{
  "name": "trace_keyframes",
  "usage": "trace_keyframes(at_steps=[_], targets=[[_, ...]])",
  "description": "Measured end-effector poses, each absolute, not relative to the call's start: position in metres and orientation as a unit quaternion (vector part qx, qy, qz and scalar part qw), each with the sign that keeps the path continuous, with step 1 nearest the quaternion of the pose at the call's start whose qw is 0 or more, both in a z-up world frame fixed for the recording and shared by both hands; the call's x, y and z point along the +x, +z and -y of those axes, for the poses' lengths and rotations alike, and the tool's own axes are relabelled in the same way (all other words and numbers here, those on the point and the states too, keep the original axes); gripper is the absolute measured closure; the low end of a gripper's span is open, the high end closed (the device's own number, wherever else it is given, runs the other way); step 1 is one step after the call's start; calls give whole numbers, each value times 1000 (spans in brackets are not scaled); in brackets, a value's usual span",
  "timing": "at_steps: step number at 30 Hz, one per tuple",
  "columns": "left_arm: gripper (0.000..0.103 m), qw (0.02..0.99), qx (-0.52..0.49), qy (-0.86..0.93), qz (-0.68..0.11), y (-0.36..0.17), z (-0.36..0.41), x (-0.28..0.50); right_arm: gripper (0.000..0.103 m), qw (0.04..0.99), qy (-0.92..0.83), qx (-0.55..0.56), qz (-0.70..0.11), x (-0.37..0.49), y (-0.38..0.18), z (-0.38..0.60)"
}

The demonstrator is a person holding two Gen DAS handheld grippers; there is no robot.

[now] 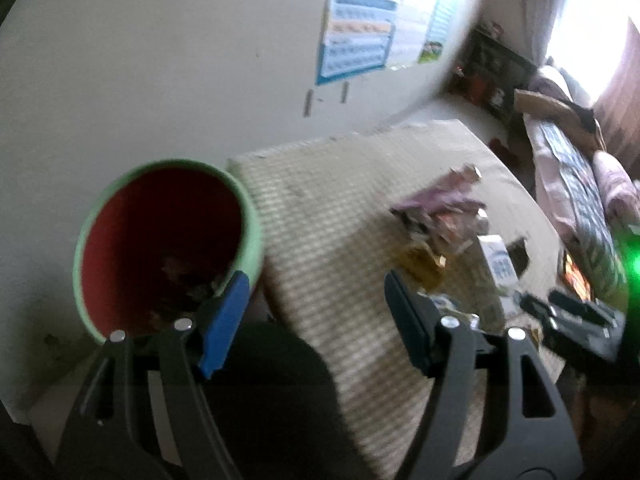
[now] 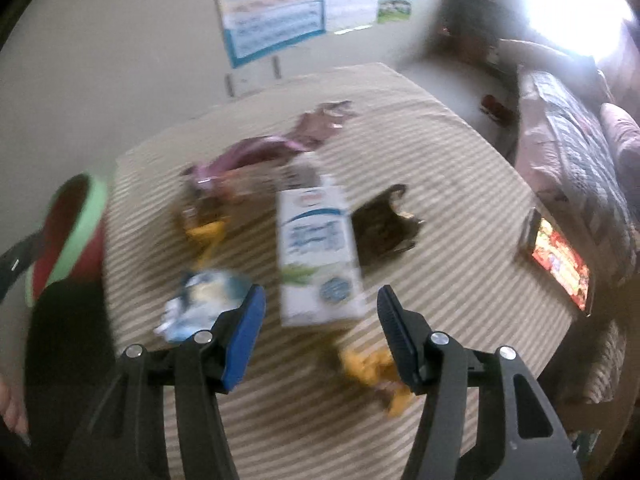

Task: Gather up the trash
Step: 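Move both tools back over the milk carton and wrappers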

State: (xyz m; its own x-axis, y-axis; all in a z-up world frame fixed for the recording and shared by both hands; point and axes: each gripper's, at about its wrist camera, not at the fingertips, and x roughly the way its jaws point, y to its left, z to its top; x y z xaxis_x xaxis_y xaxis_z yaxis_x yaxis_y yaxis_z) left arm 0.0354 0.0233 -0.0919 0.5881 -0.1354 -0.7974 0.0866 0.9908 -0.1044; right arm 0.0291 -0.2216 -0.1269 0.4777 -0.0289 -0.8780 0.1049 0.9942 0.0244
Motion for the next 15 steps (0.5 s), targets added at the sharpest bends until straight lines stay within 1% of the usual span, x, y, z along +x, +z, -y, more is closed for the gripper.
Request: trace_keyframes(at_steps=[2, 3, 6, 9, 15], targets=[[33, 888, -18, -69, -455, -94, -10, 37, 43, 854, -42, 41, -516, 43, -135, 228], [32, 887, -14, -73, -456, -95, -4, 37, 40, 852, -48, 41, -519, 50, -140, 230], [31, 886, 0, -83, -456, -96, 8, 36, 39, 837, -45, 54, -543, 65, -153, 233], [30, 885, 14, -92, -457, -98, 20, 39, 29, 831, -26, 70, -551, 70, -161, 231], [30, 873, 12, -109, -475, -115, 38, 60, 28, 829, -4, 78, -554, 70, -167, 226]])
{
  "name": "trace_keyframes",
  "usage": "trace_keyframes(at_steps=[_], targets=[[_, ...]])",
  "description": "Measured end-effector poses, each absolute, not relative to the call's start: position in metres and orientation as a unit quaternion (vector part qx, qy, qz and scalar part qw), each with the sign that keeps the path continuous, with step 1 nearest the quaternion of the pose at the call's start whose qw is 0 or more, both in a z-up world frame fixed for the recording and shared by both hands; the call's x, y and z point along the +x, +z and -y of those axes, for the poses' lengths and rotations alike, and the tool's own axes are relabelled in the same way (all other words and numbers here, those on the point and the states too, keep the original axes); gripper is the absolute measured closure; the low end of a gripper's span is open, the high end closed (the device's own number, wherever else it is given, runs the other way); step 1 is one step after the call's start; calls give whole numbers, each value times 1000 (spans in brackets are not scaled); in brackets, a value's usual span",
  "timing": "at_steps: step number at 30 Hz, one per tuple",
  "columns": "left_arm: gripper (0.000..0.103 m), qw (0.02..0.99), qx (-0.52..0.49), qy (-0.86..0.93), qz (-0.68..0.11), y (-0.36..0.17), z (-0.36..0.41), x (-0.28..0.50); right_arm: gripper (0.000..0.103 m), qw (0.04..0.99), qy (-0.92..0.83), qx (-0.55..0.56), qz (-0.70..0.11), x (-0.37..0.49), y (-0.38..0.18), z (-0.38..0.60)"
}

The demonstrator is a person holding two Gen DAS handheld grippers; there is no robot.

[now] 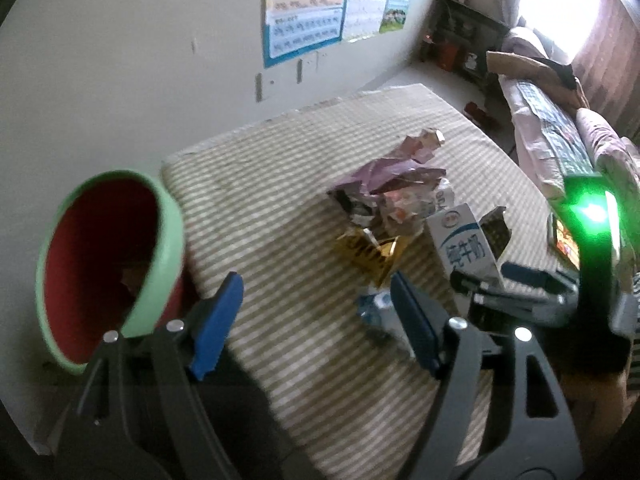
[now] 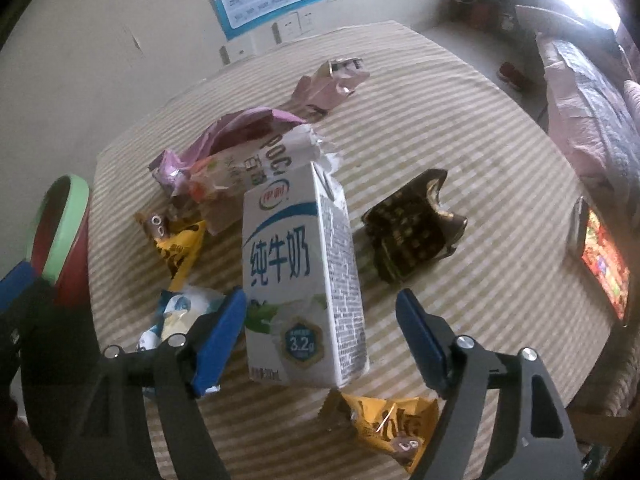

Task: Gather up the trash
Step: 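Move both tools back over the milk carton and wrappers, then grasp the yellow wrapper with the left tool while the right tool grasps the white milk carton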

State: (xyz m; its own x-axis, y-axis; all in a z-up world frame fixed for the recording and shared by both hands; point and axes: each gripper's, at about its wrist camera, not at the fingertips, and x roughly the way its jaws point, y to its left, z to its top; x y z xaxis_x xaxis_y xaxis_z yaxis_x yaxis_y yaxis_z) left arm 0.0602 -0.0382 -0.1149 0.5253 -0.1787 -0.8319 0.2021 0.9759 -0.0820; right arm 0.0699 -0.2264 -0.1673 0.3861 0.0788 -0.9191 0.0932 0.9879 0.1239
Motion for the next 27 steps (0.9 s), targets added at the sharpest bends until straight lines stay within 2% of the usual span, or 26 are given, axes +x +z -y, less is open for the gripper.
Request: trace_keyframes(at_steps=[10, 11, 14, 16, 18, 19, 21, 22, 27], targets=[[30, 838, 58, -127, -528, -173, 89, 123, 28, 832, -11, 99, -546, 46, -162, 237], [34, 835, 56, -131, -531, -175, 91, 125, 28, 832, -12, 100, -545, 44, -160, 239], [57, 828, 45, -133, -542, -182, 92, 131, 28, 835, -18, 108, -539, 38, -155, 246], [61, 829, 32, -136, -541, -181, 89, 132, 28, 837, -18, 114, -535, 37, -151, 249], [73, 833, 30, -138, -534, -177, 85, 130, 28, 838, -18, 114, -533, 38, -149, 252], [75, 836, 28, -139, -531, -172, 82, 127, 28, 838, -17, 113, -533, 39, -148, 252], [95, 842, 23, -138, -521, -163, 77, 121, 28, 838, -15, 110, -534, 44, -148, 250], [97, 845, 22, -139, -515, -157, 72, 116, 28, 837, -15, 107, -536, 46, -148, 249], [97, 849, 10, -148, -508, -145, 54, 101, 28, 829, -12, 95, -551, 60, -160, 240]])
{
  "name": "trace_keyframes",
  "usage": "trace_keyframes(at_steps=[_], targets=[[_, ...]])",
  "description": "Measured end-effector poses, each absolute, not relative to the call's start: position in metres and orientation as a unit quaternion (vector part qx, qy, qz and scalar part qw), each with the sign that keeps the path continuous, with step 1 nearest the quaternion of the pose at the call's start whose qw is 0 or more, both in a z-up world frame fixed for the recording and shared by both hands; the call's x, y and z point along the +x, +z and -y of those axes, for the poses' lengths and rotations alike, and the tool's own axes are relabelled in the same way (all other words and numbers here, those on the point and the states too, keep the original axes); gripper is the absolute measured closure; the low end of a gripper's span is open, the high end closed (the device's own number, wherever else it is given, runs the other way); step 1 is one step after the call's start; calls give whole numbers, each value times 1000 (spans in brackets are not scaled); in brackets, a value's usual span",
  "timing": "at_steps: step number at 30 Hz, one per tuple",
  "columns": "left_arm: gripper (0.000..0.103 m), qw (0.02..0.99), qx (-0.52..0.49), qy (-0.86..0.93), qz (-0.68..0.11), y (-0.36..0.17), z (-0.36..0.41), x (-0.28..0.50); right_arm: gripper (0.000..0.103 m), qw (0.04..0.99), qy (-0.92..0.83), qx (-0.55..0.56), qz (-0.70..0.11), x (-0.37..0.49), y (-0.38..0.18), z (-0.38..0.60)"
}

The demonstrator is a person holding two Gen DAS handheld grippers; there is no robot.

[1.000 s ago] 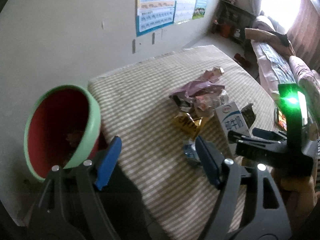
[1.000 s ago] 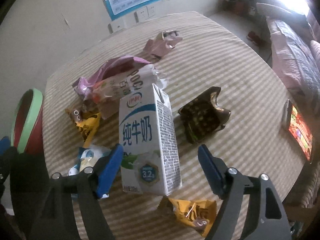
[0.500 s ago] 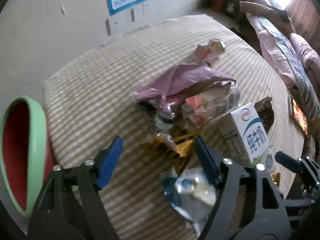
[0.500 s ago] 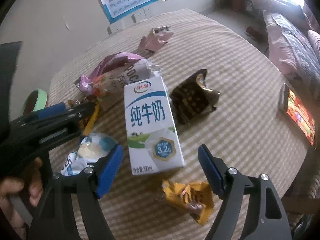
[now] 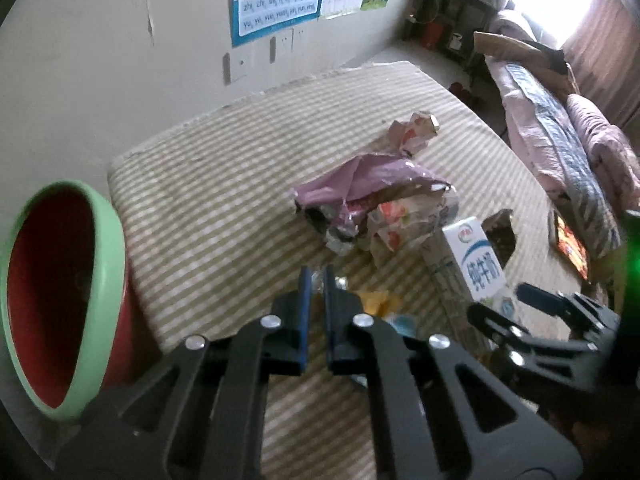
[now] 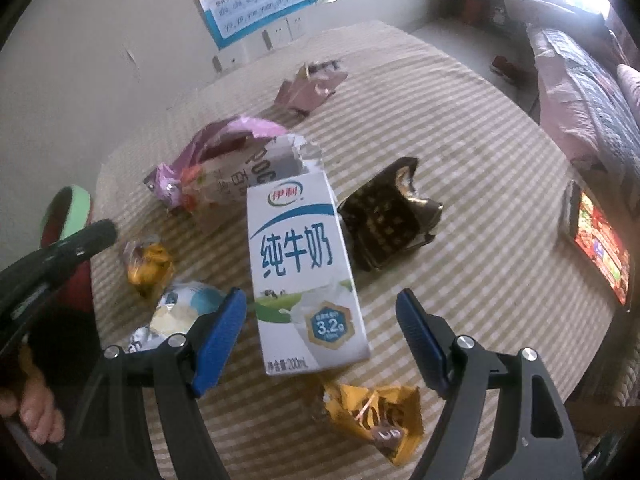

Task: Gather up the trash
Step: 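Grasp the yellow wrapper with the left tool while the right tool grasps the white milk carton, then lift the yellow wrapper with the left tool while the right tool lifts the milk carton toward the bucket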

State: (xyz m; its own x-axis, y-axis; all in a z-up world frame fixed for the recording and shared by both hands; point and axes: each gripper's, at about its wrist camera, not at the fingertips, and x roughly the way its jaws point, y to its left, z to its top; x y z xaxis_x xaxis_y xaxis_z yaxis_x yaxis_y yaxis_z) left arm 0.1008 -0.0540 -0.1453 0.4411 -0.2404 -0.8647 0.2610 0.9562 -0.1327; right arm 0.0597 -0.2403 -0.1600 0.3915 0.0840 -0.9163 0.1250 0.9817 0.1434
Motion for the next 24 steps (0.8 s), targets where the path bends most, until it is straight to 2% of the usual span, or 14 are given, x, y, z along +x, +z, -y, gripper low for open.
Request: trace_keyframes(at_steps=[1, 2, 3, 5, 6, 7, 19, 24], targets=[[96, 847, 10, -149, -510, -147, 53, 100, 28, 826, -13, 95, -556, 60, -164, 240], [90, 845, 14, -148, -513, -149, 51, 99, 28, 823, -14, 94, -560, 62, -168, 240], [77, 845, 18, -141, -515, -152, 49, 98, 28, 820, -18, 91, -564, 64, -172, 239], [65, 846, 10, -135, -515, -155, 42, 95, 30, 817, -26, 84, -570, 66, -178, 240], [63, 847, 2, -134, -514, -155, 39, 93, 35, 817, -25, 87, -569, 66, -179, 241], [62, 847, -3, -134, -514, -155, 37, 92, 45, 818, -24, 90, -568, 65, -180, 242], [59, 831, -41, -157, -532, -168, 57, 101, 50, 849, -3, 121, -514, 38, -145, 242], [59, 821, -52, -162, -545, -173, 65, 106, 50, 847, 6, 128, -517, 30, -142, 238]])
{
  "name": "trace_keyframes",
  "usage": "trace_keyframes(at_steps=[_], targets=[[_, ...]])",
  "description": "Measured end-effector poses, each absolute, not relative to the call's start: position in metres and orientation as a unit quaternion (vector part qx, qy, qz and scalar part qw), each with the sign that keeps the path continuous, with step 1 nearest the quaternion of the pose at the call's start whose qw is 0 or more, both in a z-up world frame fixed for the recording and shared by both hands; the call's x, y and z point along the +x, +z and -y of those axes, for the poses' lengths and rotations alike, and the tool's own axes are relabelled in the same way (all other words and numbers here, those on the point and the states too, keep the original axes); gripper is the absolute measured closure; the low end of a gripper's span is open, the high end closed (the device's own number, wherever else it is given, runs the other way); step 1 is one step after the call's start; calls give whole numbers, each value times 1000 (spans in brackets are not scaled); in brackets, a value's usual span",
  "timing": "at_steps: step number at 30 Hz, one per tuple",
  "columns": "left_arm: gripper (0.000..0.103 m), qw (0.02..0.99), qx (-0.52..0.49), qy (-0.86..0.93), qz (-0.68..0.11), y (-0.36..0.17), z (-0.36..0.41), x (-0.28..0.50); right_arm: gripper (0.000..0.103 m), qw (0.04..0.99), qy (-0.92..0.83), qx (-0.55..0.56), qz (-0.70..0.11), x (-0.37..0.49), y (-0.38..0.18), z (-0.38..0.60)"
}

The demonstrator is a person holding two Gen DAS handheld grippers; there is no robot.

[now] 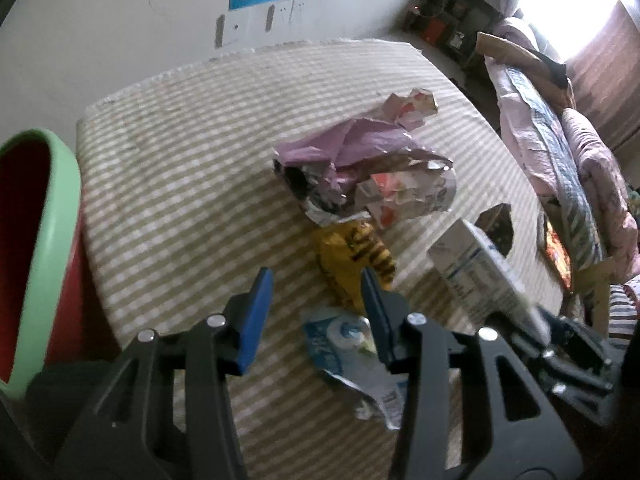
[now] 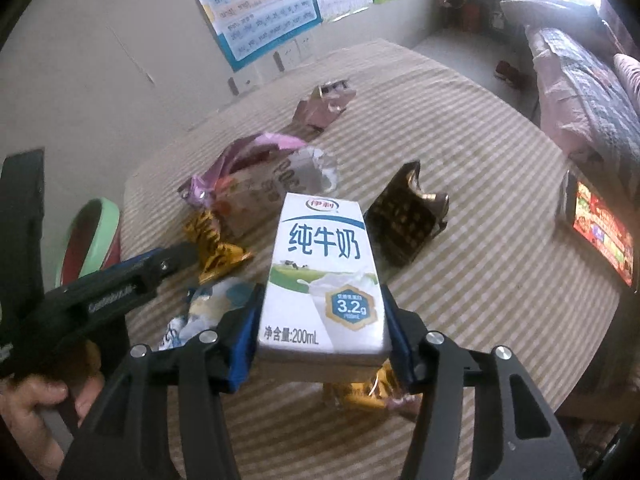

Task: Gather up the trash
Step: 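Lift the yellow wrapper with the left tool while the right tool lifts the milk carton toward the bucket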

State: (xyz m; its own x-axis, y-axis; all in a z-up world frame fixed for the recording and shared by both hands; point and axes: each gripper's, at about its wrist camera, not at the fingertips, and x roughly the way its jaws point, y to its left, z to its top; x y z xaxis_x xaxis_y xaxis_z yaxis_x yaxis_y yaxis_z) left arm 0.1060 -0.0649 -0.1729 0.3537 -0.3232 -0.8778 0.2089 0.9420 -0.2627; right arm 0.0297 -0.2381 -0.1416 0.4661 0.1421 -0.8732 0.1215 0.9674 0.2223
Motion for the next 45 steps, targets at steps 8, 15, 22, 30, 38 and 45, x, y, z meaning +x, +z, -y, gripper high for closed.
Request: trace_keyframes(at_steps=[8, 15, 22, 30, 38, 45], targets=[[59, 824, -35, -175, -537, -167, 82, 108, 50, 827, 10, 135, -545, 21, -158, 235], [59, 813, -14, -175, -554, -185, 100, 123, 50, 816, 11, 134, -563, 21, -169, 234], [75, 820, -19, -155, -550, -188, 85, 125, 48, 813, 11, 131, -568, 26, -174, 231], [91, 840, -13, -145, -523, -168, 66, 105, 50, 830, 2, 120, -544, 24, -163, 232], [91, 873, -9, -127, -471, -123, 37, 66, 50, 865, 8, 131, -484, 12, -110, 227], [91, 893, -11, -119, -434, -89, 17, 48, 50, 880, 30, 127, -456, 1, -76, 211]])
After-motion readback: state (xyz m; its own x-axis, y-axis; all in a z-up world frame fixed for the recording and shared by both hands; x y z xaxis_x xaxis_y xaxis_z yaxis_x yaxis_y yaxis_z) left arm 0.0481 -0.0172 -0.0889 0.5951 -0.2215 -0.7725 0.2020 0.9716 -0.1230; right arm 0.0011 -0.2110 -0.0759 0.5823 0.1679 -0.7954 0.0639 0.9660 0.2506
